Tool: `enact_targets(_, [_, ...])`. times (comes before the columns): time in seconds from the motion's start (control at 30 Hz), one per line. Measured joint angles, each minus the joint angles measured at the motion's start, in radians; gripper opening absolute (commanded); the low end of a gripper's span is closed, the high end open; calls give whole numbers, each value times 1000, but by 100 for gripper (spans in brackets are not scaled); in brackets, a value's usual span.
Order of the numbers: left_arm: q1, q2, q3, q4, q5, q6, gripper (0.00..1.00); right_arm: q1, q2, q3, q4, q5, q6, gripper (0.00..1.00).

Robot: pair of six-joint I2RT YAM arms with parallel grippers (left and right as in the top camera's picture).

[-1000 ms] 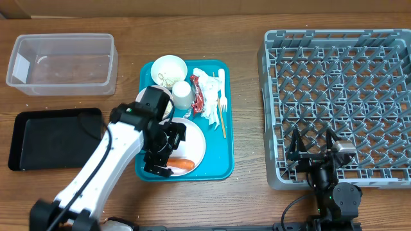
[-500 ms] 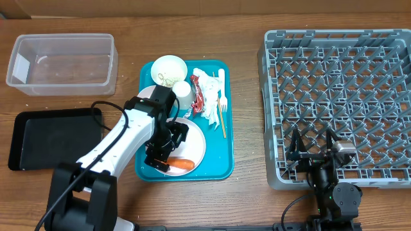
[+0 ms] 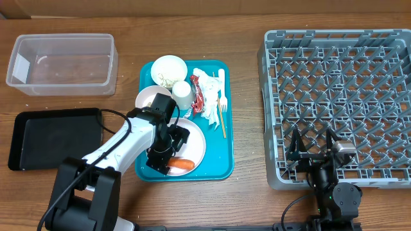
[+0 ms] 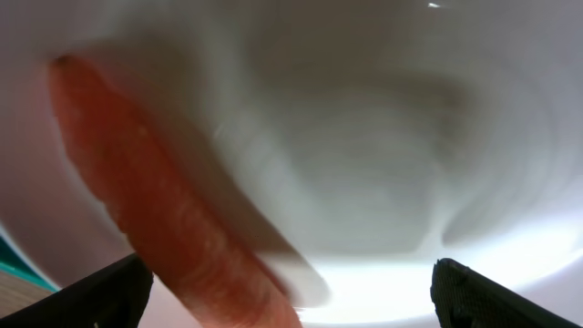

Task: Sort waste into correct bins and load items into the dishwasher rack
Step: 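Grasp the orange carrot with the left gripper and lift it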

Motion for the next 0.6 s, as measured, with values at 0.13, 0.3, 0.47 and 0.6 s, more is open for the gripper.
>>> enact_targets(0.13, [0, 0, 0, 29, 3, 0, 100, 0, 0, 0, 0, 0, 0, 100])
enact_targets(0.3, [0, 0, 0, 33, -1, 0, 100, 0, 0, 0, 0, 0, 0, 100])
enact_targets(0.47, [0, 0, -14, 31, -20, 0, 100, 0, 0, 0, 0, 0, 1, 100])
enact_targets(0.6, [0, 0, -14, 39, -48, 0, 99, 0, 0, 0, 0, 0, 0, 100])
